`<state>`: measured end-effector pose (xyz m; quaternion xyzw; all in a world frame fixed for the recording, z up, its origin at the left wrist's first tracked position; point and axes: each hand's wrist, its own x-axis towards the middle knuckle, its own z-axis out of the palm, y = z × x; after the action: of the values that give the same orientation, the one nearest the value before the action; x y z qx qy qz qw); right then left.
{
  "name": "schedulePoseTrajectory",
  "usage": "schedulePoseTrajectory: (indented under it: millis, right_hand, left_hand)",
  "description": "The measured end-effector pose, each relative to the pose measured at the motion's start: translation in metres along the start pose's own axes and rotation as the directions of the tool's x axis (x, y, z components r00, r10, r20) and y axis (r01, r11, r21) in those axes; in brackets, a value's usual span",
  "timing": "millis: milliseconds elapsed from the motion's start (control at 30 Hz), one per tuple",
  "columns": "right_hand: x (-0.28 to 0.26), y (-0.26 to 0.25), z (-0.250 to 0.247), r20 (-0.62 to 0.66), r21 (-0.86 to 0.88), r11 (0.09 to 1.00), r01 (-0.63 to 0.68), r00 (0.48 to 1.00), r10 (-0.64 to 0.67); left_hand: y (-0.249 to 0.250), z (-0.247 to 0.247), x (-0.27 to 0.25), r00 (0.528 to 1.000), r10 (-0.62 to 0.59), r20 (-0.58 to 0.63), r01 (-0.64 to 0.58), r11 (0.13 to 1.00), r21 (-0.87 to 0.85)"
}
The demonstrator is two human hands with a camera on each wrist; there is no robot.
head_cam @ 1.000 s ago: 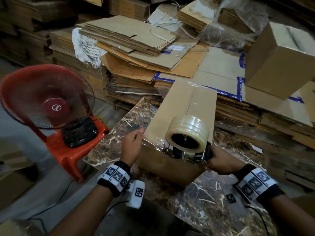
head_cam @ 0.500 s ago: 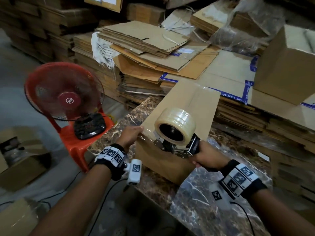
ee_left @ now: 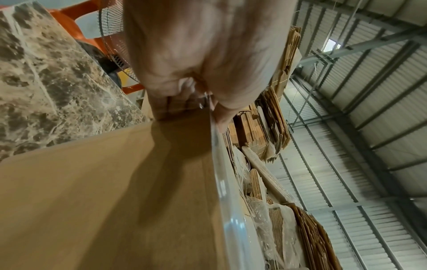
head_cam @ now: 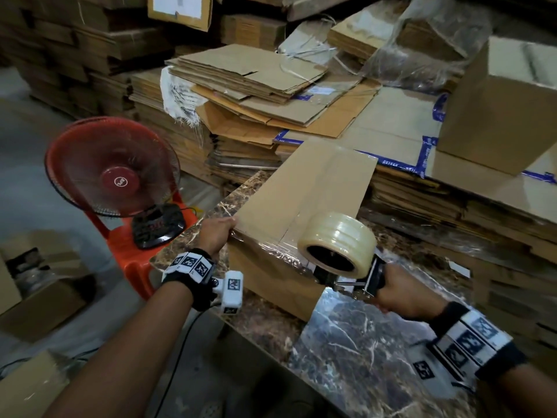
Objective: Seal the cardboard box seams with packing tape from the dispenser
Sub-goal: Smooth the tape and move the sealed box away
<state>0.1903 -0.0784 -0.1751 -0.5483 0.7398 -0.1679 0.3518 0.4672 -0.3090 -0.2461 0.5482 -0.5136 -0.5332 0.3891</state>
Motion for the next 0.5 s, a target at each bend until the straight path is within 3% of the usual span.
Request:
schedulePoseTrajectory:
  millis: [100,167,200,267,333,367,433,500]
  right_hand:
    - [-0.006,0.007,-0.001,-0.029,-0.023,1.0,-0.007,1.0,0.006]
    - [-0.007,0.005,-0.001,-0.024,-0.042,0.999,-0.008,1.0,0.007]
    - [-0.007,0.004,-0.001,-0.019,-0.052,0.999,-0.008,1.0,0.007]
    - [-0.008,0.003,-0.001,-0.014,-0.061,0.998,-0.011,1.0,0.01]
    - [-0.007,0.005,-0.001,-0.015,-0.046,0.999,-0.013,1.0,0.012]
    - [-0.006,0.007,-0.001,-0.014,-0.031,0.999,-0.013,1.0,0.013]
    - [-0.003,0.01,-0.002,-0.005,-0.012,1.0,-0.002,1.0,0.002]
    - [-0.001,0.012,-0.002,0.004,-0.007,1.0,-0.004,1.0,0.004]
  left_hand:
    - [-0.007,-0.003,0.006,0.997,-0.066,-0.037,0.065,0.997,-0.032]
    - [-0.009,-0.007,0.003,0.998,-0.03,-0.063,0.039,0.988,0.152]
    - [-0.009,-0.008,-0.001,0.994,0.032,-0.104,0.002,0.951,0.309]
    - [-0.011,-0.008,-0.013,0.946,0.292,-0.143,-0.157,0.795,0.586]
    - [-0.015,0.0,-0.029,0.816,0.577,0.031,-0.416,0.55,0.724]
    - [-0.019,0.006,-0.036,0.75,0.635,0.185,-0.535,0.418,0.734]
    - [-0.028,0.025,-0.051,0.62,0.616,0.486,-0.724,0.212,0.656]
    - [-0.038,0.045,-0.06,0.495,0.549,0.673,-0.827,0.062,0.558]
